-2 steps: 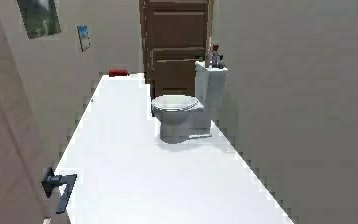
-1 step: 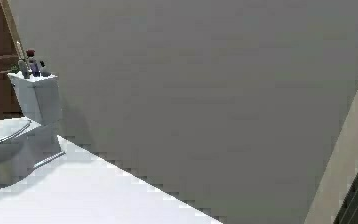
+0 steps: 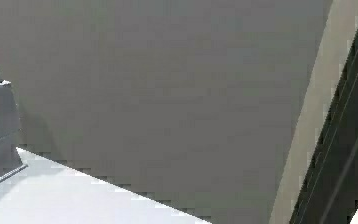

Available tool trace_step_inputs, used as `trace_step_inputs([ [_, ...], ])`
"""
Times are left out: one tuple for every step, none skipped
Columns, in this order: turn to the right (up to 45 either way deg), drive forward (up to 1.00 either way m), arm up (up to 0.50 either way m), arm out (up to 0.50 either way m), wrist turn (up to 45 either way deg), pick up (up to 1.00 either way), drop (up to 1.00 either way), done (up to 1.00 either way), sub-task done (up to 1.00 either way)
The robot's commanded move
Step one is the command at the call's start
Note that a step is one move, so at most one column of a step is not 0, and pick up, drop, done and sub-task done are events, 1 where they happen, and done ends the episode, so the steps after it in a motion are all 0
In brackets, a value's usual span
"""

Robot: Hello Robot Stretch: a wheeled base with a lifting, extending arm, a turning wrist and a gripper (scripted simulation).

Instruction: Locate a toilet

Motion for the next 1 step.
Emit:
trace_step_inputs([
  [0.0, 0.1, 0.0, 0.0, 0.0, 0.0, 0.0, 0.0, 0.0],
])
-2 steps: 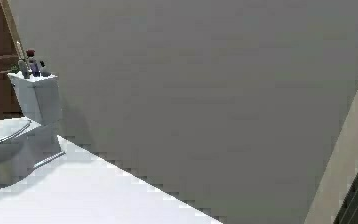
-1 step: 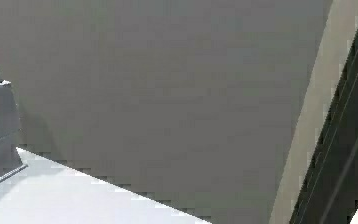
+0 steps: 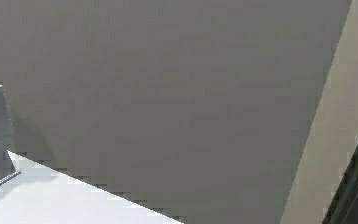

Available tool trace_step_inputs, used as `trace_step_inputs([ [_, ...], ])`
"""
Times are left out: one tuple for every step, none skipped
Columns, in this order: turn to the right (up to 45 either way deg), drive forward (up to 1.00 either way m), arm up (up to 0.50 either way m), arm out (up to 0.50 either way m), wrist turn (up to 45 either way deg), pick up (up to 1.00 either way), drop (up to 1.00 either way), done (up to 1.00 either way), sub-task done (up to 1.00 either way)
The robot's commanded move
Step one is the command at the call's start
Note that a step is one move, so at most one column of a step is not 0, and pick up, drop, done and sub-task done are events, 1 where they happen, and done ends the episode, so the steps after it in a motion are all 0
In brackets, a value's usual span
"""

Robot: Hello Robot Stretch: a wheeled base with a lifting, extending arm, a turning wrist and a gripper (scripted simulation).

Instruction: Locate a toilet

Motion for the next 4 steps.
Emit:
trace_step_inputs([
  [-36.0, 0.0, 0.0, 0.0, 0.0, 0.0, 0.0, 0.0, 0.0],
  [0.0, 0.45, 0.0, 0.0, 0.0, 0.0, 0.0, 0.0, 0.0],
  [-27.0, 0.0, 0.0, 0.0, 0.0, 0.0, 0.0, 0.0, 0.0],
  [0.0, 0.9, 0.0, 0.0, 0.0, 0.0, 0.0, 0.0, 0.0],
])
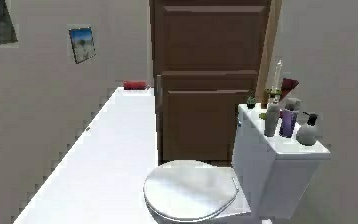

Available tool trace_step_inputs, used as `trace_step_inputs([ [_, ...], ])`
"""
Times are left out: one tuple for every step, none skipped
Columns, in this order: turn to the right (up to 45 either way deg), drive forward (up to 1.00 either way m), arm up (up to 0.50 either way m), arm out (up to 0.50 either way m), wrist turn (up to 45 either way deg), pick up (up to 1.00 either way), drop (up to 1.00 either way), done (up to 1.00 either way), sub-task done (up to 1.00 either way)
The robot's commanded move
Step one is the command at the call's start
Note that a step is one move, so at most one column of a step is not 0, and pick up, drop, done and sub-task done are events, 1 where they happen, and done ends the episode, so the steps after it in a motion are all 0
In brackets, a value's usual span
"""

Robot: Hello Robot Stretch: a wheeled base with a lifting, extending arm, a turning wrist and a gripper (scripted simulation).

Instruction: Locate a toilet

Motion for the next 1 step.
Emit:
trace_step_inputs([
  [0.0, 0.0, 0.0, 0.0, 0.0, 0.0, 0.0, 1.0, 0.0],
])
